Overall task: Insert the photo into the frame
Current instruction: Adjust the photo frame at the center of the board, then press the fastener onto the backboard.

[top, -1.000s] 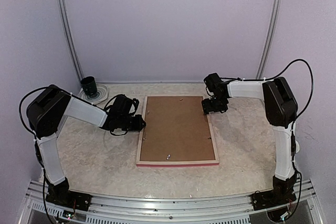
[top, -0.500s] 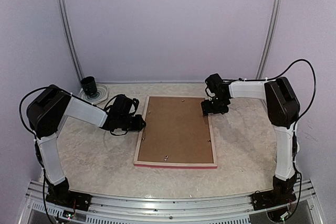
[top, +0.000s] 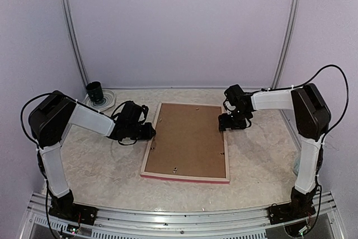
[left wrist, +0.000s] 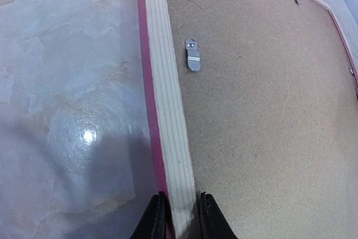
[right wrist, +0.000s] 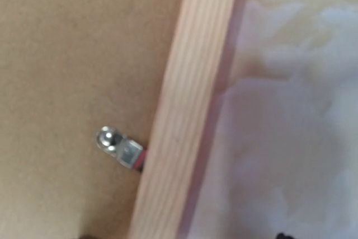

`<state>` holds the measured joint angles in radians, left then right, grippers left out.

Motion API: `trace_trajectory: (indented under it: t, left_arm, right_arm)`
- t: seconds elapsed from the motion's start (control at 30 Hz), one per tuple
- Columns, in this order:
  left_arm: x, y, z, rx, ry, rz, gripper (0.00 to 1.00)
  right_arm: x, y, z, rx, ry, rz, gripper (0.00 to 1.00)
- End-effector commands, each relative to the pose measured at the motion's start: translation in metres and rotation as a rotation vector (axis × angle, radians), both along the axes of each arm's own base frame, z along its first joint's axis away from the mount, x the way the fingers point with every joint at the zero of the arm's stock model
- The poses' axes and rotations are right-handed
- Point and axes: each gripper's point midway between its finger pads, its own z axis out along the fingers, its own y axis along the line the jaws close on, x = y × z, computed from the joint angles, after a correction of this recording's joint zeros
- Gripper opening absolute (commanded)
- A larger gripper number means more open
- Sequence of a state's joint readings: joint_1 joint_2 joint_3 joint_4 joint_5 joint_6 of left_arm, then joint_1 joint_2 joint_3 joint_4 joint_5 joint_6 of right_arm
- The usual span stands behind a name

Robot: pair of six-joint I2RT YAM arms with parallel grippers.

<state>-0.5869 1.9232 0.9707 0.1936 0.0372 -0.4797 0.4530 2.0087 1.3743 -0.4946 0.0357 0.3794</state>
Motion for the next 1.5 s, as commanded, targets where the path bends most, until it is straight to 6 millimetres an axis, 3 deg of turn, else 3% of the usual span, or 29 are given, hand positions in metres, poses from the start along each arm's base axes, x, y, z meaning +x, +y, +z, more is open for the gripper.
trace_trajectory:
  t: [0.0,0.37,0.47,0.7,0.87,1.13,1.27,1.47]
  left_arm:
    - [-0.029,-0.013,-0.008,0.004,0.054,-0.051,0.12]
    - [-0.061,-0.026,0.008,-0.043,0.061,-0.052,0.14]
    - [-0.063,-0.027,0.016,-0.047,0.048,-0.043,0.29]
    - [-0.037,-0.015,0.048,-0.037,-0.022,0.006,0.48]
    - [-0.009,-0.012,0.066,-0.04,-0.061,0.016,0.52]
    - [0.019,-0.028,0.048,-0.033,-0.022,-0.049,0.51]
    - [0.02,-0.031,0.032,0.011,0.01,-0.079,0.51]
    - [0.015,-0.025,0.013,0.05,0.045,-0.083,0.5]
  right_arm:
    - [-0.004,0.0,0.012,0.048,-0.019,-0.012,0.74]
    - [-0.021,-0.011,0.005,0.042,-0.003,-0.011,0.67]
    - [-0.022,-0.01,0.003,0.052,-0.003,-0.001,0.65]
    - [-0.02,-0.004,-0.001,0.098,0.001,0.022,0.65]
    - [-0.006,0.002,0.0,0.129,-0.018,0.041,0.65]
    - [0.021,0.014,0.01,0.145,-0.05,0.074,0.65]
    - [0.012,0.012,0.027,0.164,-0.071,0.074,0.66]
    - [-0.012,0.003,0.034,0.171,-0.053,0.071,0.67]
